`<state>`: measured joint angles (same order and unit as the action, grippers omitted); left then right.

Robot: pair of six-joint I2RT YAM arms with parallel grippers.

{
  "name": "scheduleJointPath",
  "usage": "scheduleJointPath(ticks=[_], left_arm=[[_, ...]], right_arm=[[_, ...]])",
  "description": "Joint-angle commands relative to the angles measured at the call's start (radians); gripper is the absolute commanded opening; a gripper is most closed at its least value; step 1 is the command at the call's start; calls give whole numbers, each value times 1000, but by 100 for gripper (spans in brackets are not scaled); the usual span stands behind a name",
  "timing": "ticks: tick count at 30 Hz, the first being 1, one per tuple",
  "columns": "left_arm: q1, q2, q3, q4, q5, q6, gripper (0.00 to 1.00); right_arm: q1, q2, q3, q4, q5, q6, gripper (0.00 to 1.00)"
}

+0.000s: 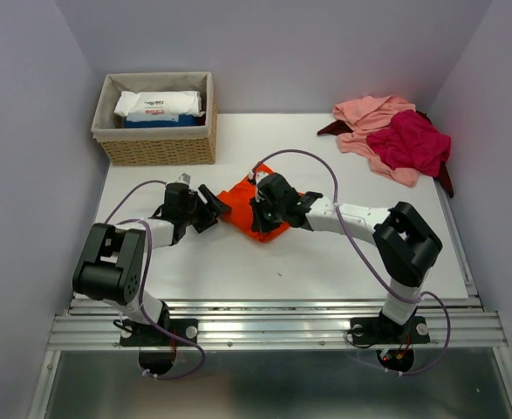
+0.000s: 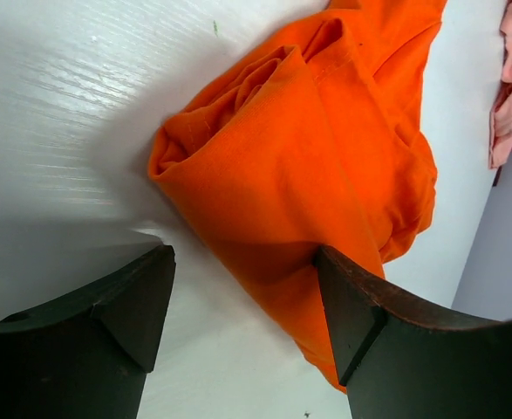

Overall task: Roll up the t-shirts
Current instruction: Roll the T-shirt to the center of the board.

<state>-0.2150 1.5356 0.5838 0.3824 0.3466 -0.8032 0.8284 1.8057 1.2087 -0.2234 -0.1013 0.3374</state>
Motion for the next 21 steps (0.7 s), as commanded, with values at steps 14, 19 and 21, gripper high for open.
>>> scheduleJointPath(ticks=[14, 19, 21], left_arm=[[-20, 60, -3, 147, 23, -54, 8], [-20, 38, 28, 52, 15, -42, 0], [-20, 26, 43, 4, 9, -31, 0]], right_arm=[[-2, -55, 2, 1, 20, -41, 55], [27, -95, 9, -68, 179, -103, 69], [54, -114, 14, -88, 245, -124, 69]])
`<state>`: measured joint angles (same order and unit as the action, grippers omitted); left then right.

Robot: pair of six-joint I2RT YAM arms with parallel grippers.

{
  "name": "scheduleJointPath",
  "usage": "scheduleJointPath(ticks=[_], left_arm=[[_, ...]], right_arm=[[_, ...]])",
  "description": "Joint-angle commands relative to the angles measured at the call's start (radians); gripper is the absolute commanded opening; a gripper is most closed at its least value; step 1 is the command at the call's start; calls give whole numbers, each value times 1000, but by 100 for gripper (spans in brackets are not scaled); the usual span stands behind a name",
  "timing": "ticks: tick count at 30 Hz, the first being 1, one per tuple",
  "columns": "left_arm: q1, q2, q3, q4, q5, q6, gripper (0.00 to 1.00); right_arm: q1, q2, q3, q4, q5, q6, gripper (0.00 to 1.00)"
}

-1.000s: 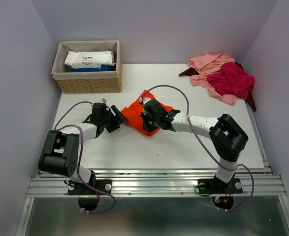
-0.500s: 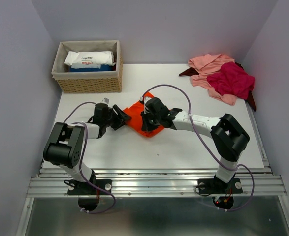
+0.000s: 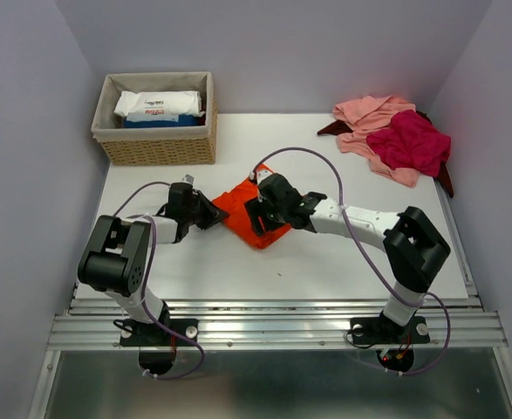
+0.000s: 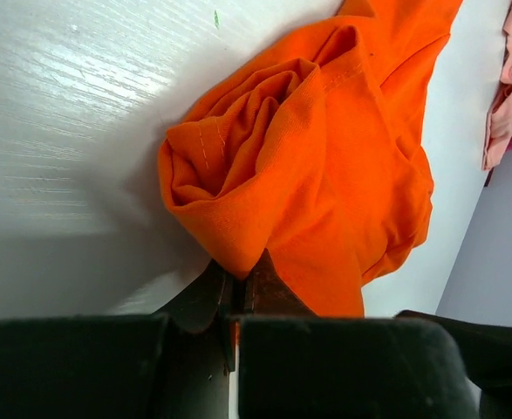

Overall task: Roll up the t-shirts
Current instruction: Roll the T-shirt to the center of the board.

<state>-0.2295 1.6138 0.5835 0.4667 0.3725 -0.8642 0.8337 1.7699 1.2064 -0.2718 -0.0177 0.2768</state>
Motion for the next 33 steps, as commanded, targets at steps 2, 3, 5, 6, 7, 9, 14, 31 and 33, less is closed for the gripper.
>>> scheduleJointPath(ticks=[2, 3, 5, 6, 7, 9, 14, 31, 33], left_arm=[[-5, -71, 56, -114, -30, 39, 0], [-5, -77, 67, -141, -32, 48, 0], [-5, -89, 82, -180, -34, 53, 0], [-5, -91, 91, -194, -37, 56, 0], [-5, -92, 101, -212, -37, 63, 0], [-5, -92, 134, -275, -38, 70, 0], [-5, -97, 202, -419, -47, 65, 0], [-5, -120, 226, -491, -70, 51, 0], [-5, -118, 228, -491, -67, 51, 0]], right_arm=[[103, -82, 24, -58, 263, -100, 72], [125, -84, 24, -61, 298, -128, 75], [200, -76, 24, -56, 416, -157, 80], [221, -69, 25, -53, 447, -172, 82], [260, -50, 30, -47, 505, -198, 83], [284, -30, 30, -32, 557, -221, 86], [320, 28, 48, 2, 624, -252, 93], [381, 187, 36, 219, 809, -341, 69], [390, 210, 33, 230, 840, -344, 62]])
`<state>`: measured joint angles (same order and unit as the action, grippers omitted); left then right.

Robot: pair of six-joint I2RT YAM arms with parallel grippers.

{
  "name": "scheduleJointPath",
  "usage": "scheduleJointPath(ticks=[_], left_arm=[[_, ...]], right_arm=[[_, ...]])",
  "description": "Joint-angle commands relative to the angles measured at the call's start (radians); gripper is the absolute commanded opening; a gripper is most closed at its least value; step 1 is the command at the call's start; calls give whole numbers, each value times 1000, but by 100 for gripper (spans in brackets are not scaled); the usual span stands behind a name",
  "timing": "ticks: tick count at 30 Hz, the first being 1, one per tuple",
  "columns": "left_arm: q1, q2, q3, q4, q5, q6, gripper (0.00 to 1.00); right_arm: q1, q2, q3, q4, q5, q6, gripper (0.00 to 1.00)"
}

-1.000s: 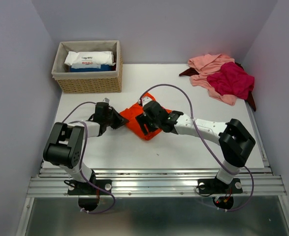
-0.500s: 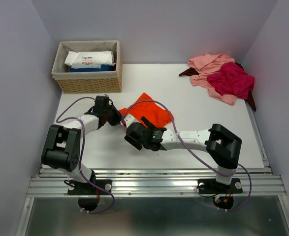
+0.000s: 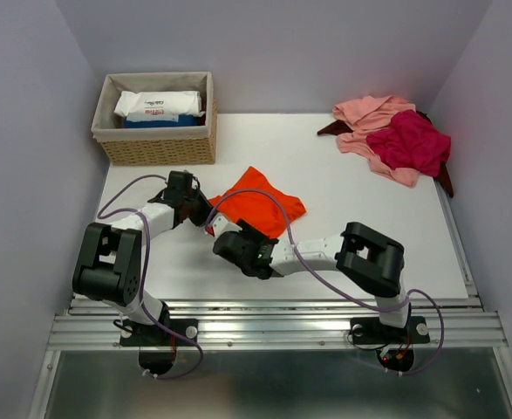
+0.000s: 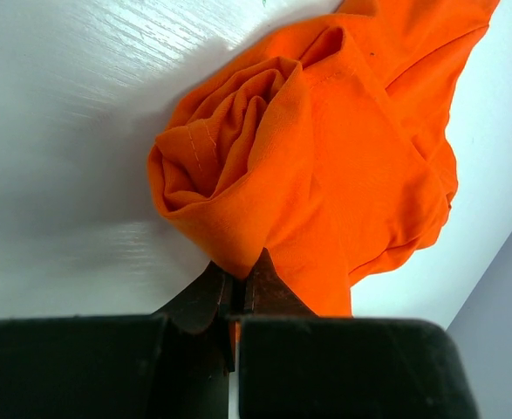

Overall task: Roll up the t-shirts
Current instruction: Roll the T-shirt to the center of the board.

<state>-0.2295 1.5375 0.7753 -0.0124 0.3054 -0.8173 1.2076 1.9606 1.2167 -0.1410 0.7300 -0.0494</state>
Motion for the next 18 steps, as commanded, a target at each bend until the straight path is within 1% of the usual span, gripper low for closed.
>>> scheduleJointPath(ticks=[1, 2, 3, 6, 7, 9, 10, 11, 13, 14, 15, 16, 17, 18], left_arm=[[-5, -42, 36, -12, -2, 6, 0], [-5, -42, 36, -11, -2, 7, 0], [-5, -43, 36, -11, -2, 9, 0], [-5, -48, 39, -12, -5, 18, 0], [-5, -53, 39, -12, -6, 21, 0], [-5, -56, 42, -12, -8, 32, 0], [-5, -59, 44, -14, -6, 36, 0], [-5, -60, 45, -15, -5, 43, 6], [-5, -65, 59, -32, -3, 67, 18], [-5, -71, 65, -40, -3, 78, 26], [-4, -76, 79, -59, -2, 101, 49], [-2, -86, 87, -70, 3, 112, 59], [-1, -94, 93, -78, 17, 122, 64], [4, -103, 108, -102, 20, 133, 69]], right_arm=[[17, 27, 21, 107, 104, -18, 54], [17, 35, 18, 115, 124, -18, 49], [17, 35, 12, 127, 132, -15, 36], [17, 31, 1, 129, 149, -10, 22], [17, 31, 3, 130, 152, -10, 15], [17, 31, 1, 130, 152, -10, 8], [17, 31, 3, 159, 151, -10, 4], [17, 29, 4, 158, 141, -6, 1], [17, 9, 0, 158, 109, 15, 1], [7, -2, -5, 156, 65, 26, 1], [-5, -21, -6, 147, 39, 46, 1], [-5, -31, -6, 144, 14, 60, 1], [-22, -40, -6, 144, -50, 87, 1], [-42, -49, -6, 106, -79, 117, 1]])
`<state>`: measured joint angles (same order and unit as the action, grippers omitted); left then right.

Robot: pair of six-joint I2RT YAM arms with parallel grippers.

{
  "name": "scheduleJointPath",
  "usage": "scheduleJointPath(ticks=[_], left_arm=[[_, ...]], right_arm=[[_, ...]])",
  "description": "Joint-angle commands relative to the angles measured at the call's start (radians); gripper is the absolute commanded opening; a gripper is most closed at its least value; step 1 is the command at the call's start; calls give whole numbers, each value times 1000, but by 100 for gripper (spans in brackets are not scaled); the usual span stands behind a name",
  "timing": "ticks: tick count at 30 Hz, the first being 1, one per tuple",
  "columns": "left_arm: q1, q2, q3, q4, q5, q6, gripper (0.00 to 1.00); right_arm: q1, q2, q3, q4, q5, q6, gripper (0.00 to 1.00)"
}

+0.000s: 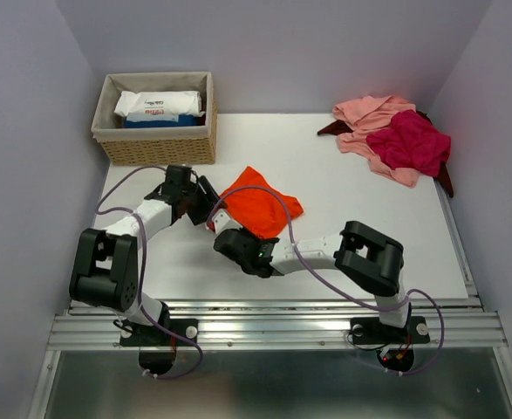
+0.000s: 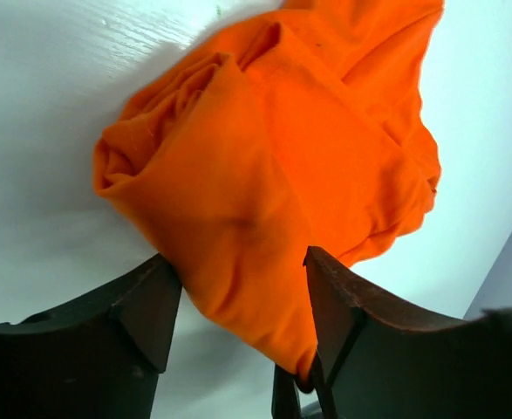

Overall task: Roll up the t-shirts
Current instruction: Roll the T-shirt to the center of the board.

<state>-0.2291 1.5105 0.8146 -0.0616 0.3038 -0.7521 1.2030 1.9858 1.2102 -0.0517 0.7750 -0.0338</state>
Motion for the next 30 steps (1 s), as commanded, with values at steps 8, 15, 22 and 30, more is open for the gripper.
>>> scheduleJointPath(ticks=[8, 15, 22, 30], left_arm=[[31, -191, 155, -198, 6, 157, 71], [48, -231, 158, -222, 9, 172, 70], [48, -236, 143, -219, 15, 177, 70], [48, -243, 144, -216, 23, 183, 70]], right_arm=[[-160, -169, -12, -16, -462, 212, 1], [-244, -183, 9, -48, -727, 265, 1], [-328, -182, 2, -45, -946, 368, 1], [-434, -159, -38, 19, -1178, 489, 1]])
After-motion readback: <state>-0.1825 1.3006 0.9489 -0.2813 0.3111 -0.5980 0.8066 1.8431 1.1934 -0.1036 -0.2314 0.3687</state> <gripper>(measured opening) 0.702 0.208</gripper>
